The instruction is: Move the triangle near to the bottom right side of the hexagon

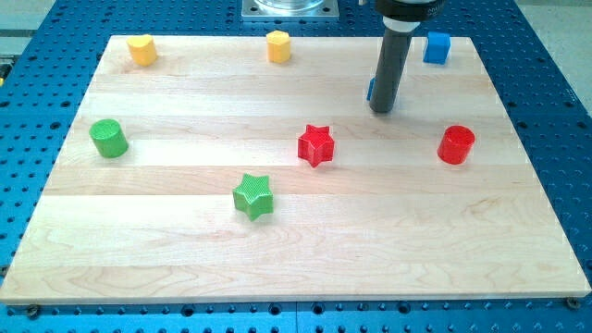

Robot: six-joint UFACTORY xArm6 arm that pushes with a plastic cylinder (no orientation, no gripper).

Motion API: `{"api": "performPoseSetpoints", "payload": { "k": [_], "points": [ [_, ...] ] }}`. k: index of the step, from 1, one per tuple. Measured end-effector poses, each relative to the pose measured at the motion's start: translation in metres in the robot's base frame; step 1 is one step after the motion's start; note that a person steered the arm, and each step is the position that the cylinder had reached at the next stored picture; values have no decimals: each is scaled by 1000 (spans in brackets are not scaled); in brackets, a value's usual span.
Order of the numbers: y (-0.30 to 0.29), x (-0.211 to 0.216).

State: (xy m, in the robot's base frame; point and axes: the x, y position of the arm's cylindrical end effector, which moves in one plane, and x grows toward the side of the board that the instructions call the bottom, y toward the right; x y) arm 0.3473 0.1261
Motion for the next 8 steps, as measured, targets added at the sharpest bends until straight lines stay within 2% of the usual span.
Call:
{"api": "performPoseSetpoints", "payload": {
  "k": [1,2,3,5,6,7,8],
  "points": [
    [-5,-24],
    [1,-6],
    [23,-12],
    [25,-42],
    [27,-17],
    [57,-24],
    [57,-46]
  ]
}}
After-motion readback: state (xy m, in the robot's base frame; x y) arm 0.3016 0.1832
